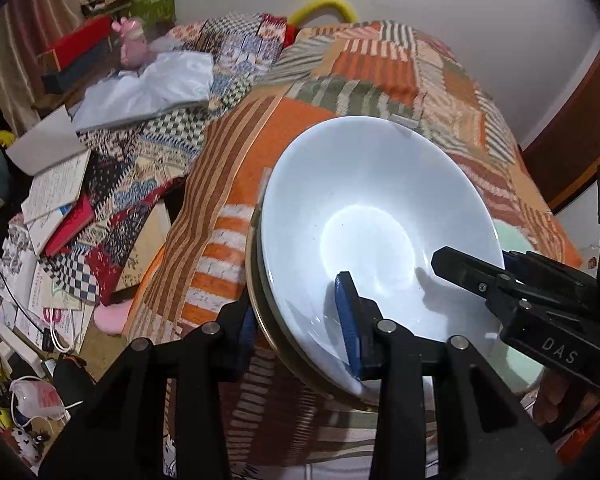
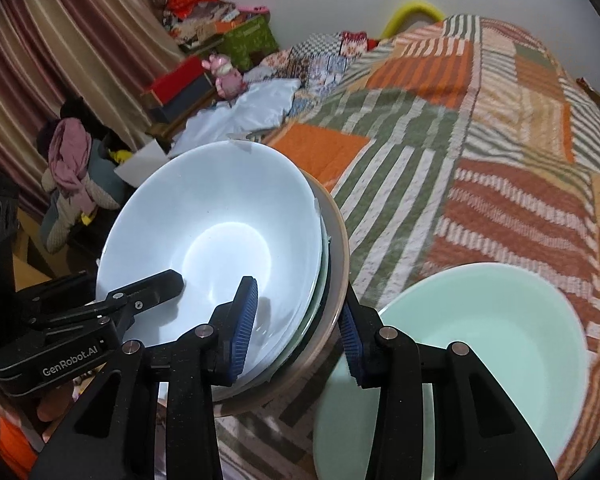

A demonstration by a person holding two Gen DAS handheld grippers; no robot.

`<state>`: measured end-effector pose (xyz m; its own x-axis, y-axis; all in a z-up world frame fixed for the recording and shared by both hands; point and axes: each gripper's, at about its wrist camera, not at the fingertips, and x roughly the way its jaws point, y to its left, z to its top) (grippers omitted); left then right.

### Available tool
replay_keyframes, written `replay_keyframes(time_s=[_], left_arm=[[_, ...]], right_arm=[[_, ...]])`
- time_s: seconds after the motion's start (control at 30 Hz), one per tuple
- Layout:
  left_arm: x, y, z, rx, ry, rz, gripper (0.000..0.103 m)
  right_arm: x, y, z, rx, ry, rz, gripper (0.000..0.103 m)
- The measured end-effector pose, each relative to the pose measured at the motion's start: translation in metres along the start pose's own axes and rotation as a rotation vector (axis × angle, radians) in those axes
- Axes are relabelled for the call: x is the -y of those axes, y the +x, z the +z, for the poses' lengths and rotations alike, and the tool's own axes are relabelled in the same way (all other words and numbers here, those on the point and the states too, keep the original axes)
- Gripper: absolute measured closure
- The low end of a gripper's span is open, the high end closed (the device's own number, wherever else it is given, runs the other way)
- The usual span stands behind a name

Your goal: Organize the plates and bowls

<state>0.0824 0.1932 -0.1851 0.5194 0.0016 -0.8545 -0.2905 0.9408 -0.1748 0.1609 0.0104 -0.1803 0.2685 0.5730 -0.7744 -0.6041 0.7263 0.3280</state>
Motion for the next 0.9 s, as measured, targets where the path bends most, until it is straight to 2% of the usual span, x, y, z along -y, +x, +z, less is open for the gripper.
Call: replay_keyframes(time_s=[0.4,0.9], left_arm=[[0.055,-0.029,0.012,0.067,0.074,-0.059,0.066],[0.121,-0.028,0.005,0.054,0.175,-0.110,0.066]], right_arm=[[0.026,-0.054,-0.002,0.111,0.038,-0.047,0.067],[0.067,-0.099,-0.025,0.177,0.118,-0.100,0.067]])
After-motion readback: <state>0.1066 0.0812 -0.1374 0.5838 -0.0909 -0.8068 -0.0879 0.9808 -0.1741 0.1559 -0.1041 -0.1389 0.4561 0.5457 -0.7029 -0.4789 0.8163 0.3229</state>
